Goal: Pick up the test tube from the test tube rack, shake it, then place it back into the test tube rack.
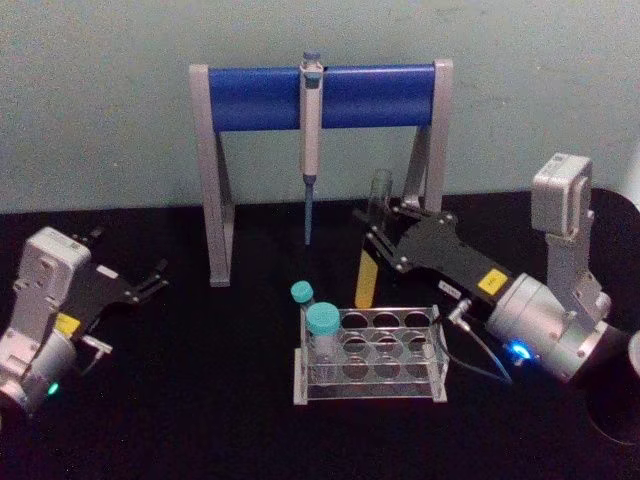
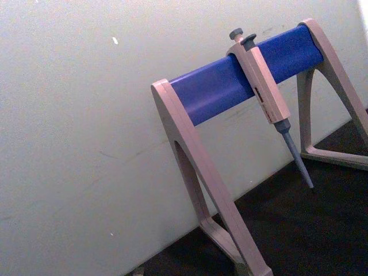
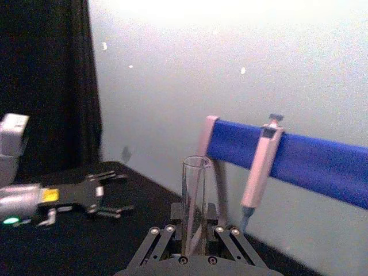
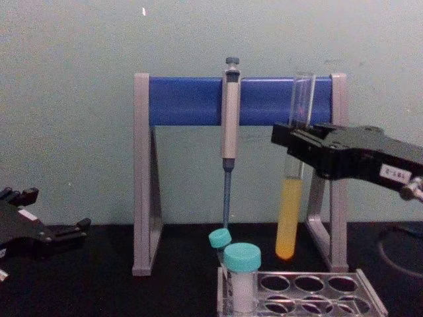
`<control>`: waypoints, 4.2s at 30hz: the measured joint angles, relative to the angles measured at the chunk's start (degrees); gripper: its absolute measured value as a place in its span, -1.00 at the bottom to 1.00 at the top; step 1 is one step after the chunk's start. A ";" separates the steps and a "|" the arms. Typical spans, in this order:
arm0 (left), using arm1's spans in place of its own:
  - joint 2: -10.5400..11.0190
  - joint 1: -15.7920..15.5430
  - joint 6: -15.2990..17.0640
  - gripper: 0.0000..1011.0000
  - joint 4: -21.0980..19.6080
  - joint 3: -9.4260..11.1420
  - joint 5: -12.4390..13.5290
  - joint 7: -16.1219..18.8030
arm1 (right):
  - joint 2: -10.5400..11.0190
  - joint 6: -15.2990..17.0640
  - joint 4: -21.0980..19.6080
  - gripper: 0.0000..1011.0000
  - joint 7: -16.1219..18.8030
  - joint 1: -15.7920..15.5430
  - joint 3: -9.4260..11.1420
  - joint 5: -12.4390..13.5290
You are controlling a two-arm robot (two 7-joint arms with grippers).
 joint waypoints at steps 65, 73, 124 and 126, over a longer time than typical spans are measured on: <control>0.00 0.00 0.00 1.00 0.00 0.00 0.00 0.00 | 1.48 1.54 -4.13 -0.56 -3.30 -6.25 6.87 -4.25; 0.00 0.00 0.00 1.00 0.00 0.00 0.00 0.00 | 3.70 3.38 -6.71 -0.56 -0.43 -7.77 5.47 -1.77; 0.00 0.00 0.00 1.00 0.00 0.00 0.00 0.00 | -3.34 -1.05 3.25 -0.56 -4.59 0.19 3.42 -5.78; 0.00 0.00 0.00 1.00 0.00 0.00 0.00 0.00 | -3.36 -0.98 3.20 -0.56 -4.48 0.18 3.55 -5.78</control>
